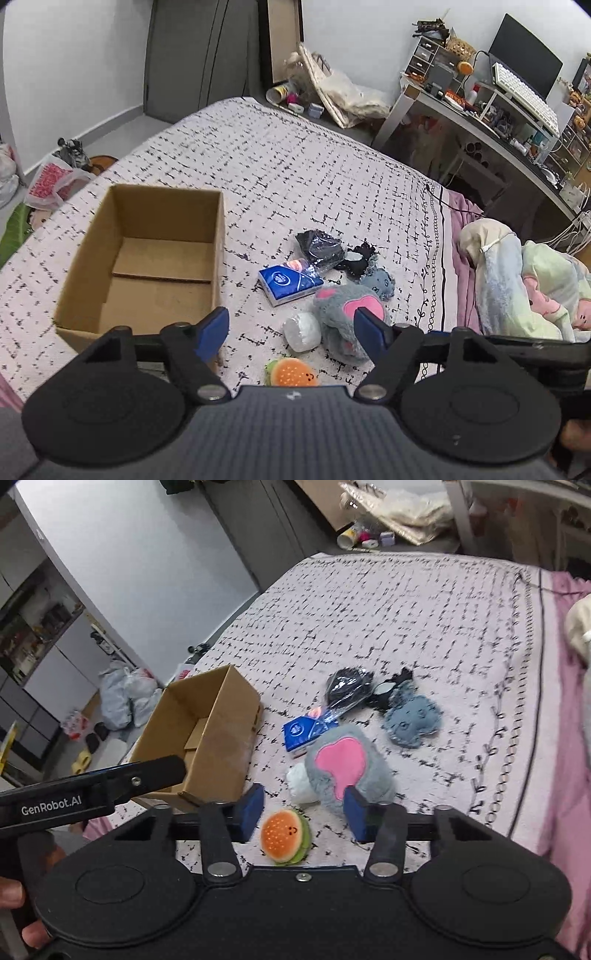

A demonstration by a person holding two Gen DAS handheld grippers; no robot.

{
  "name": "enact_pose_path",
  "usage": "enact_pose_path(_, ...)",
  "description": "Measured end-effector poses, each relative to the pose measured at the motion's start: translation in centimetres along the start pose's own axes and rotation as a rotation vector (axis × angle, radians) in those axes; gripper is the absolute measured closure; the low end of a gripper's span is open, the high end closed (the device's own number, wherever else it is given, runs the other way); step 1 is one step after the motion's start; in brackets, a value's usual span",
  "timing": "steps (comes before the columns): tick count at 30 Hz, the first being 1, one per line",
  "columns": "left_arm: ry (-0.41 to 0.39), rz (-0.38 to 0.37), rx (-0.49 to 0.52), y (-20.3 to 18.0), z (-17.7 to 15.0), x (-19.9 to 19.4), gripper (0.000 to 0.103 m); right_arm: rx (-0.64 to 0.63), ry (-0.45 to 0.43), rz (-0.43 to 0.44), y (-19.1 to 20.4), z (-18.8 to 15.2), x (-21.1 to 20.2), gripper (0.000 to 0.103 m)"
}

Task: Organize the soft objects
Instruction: 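Reach the right gripper to the grey plush with pink ears, then close the right gripper on the grey plush and lift it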

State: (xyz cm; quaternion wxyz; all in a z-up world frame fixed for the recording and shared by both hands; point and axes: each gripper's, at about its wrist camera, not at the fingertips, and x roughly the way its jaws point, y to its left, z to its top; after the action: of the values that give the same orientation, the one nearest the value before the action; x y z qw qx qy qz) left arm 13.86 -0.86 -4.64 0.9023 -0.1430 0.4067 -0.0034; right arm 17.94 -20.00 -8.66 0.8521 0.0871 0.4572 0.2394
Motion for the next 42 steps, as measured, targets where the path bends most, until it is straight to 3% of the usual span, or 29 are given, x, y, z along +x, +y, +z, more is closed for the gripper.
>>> enact_pose_path(6, 0.018, -0.040, -0.005, -0.4, 0.4, 2.1, 0.038, -0.006, 0.036, 0.005, -0.4, 0.2, 2.5, 0.059)
enact_pose_path(11, 0.059, -0.061, -0.026, -0.6, 0.8, 4.4, 0.038, 0.020, 0.094, -0.022, -1.2, 0.2, 4.7, 0.054)
enact_pose_path(21, 0.103, -0.059, -0.034, -1.6, 1.5, 8.2, 0.038, 0.043, 0.147, -0.070, -3.3, 0.3, 7.5, 0.055)
enact_pose_path(35, 0.119, -0.066, 0.008, -4.4, 2.1, 11.1, 0.038, 0.206, 0.030, -0.098, -7.3, 0.8, 5.3, 0.077)
enact_pose_path(42, 0.150, -0.096, 0.012, -5.8, 1.8, 13.2, 0.038, 0.331, 0.008, -0.120, -10.2, 0.7, 4.8, 0.077)
